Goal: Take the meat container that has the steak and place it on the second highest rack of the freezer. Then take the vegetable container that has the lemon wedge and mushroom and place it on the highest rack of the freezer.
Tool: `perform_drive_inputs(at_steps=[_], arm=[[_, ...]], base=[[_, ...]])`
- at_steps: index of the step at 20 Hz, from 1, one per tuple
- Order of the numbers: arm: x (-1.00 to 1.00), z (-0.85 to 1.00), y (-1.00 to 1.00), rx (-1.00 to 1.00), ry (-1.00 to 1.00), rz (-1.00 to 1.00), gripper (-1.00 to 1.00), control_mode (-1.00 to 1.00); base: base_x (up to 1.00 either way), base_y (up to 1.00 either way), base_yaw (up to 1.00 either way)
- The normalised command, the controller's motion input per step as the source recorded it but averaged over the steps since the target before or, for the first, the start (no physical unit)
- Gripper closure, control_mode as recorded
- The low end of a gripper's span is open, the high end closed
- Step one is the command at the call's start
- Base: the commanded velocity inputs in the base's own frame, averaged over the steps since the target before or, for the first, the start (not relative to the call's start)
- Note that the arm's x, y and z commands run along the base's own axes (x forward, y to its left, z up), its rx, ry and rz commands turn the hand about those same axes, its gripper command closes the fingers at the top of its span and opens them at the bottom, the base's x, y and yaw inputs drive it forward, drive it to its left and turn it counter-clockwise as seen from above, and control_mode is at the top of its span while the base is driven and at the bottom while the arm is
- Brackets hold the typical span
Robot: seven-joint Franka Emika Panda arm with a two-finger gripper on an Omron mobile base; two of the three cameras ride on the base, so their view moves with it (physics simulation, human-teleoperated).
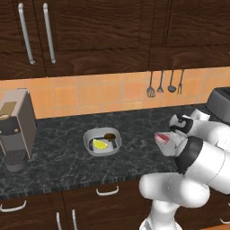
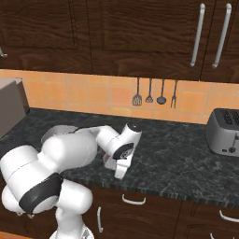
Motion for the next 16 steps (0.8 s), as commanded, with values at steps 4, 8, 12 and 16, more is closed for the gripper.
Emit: perform_drive_inputs(at_steps=[4,8,12,16], arm=[[-0.08,0.35,0.34,0.00,-0.40,0.00,1.00,-1.00],[-0.01,0.36,0.46,0.00,-0.36,0.00,1.00,-1.00],[-0.08,0.28,0.36,-0.02,-0.25,-0.01,1.00,-1.00],[-0.02,0.16,0.07,0.00,-0.02,0.03,1.00,-1.00]], base=[[0.00,0.00,0.00],[0.00,0.00,0.00],[0.00,0.00,0.00],[0.00,0.00,0.00]])
